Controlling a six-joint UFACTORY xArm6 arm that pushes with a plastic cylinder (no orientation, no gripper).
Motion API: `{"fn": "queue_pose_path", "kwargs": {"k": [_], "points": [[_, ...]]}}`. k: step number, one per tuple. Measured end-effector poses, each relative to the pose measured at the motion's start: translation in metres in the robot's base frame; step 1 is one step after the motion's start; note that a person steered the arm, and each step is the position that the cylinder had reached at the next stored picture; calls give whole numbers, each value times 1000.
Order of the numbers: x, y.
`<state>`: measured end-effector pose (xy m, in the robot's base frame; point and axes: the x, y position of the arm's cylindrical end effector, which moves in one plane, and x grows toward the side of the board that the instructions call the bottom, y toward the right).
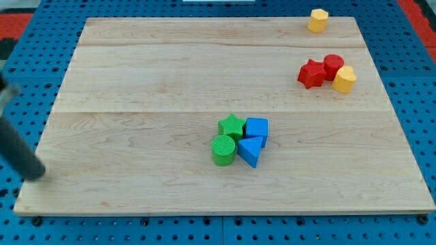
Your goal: Move the green star along with green circle to center
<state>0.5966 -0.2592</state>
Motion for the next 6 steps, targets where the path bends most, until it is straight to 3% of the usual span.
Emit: {"fn": "queue_pose_path", "kwargs": {"k": [1, 3, 4, 5, 6], "points": [[21, 23], [3, 184], [-35, 247], [-107, 287], [-147, 298]]}}
